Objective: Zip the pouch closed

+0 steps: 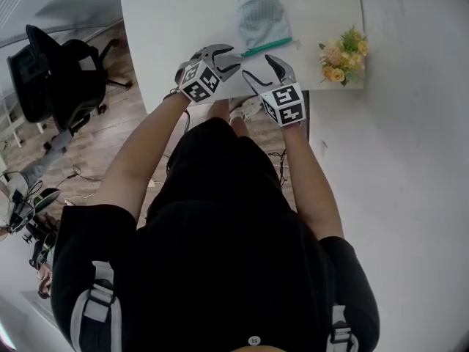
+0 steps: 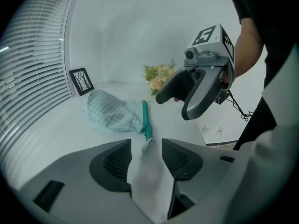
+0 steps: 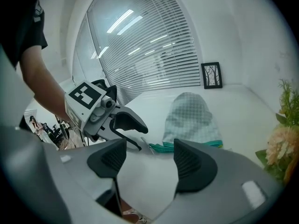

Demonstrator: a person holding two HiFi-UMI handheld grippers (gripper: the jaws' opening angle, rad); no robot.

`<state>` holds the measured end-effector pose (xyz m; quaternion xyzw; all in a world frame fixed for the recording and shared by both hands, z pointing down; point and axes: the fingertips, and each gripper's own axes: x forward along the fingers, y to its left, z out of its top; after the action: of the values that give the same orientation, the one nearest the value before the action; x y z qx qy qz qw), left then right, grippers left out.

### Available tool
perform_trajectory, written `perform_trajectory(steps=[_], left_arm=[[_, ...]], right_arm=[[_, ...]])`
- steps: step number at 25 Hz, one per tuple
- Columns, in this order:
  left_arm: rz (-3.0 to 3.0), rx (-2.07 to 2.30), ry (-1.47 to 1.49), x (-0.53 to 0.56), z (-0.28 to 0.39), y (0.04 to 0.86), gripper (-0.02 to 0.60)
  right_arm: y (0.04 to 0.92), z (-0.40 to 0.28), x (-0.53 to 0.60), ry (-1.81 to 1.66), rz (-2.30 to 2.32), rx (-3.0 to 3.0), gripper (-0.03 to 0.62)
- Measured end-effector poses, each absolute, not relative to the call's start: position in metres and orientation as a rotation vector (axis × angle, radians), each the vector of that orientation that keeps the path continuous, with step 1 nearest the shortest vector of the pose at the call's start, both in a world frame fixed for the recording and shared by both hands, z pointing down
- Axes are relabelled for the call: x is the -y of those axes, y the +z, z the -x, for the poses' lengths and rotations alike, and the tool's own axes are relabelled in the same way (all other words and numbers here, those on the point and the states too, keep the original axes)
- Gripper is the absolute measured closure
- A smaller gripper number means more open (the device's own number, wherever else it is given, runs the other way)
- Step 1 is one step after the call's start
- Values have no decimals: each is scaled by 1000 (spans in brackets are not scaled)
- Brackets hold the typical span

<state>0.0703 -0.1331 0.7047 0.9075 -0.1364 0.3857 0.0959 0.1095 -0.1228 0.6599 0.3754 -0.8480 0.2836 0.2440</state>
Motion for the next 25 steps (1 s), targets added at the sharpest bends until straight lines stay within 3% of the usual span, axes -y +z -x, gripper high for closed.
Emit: perform_trajectory(steps=[15,25], left_arm=[[-2713,381,1162,131,-73,713,540],[-2716,353,1139,122,-75,707,565]], right_arm=[[670,-108,122,796,-1024,2295,272],[682,-104,118,796,-1006,2269,307]])
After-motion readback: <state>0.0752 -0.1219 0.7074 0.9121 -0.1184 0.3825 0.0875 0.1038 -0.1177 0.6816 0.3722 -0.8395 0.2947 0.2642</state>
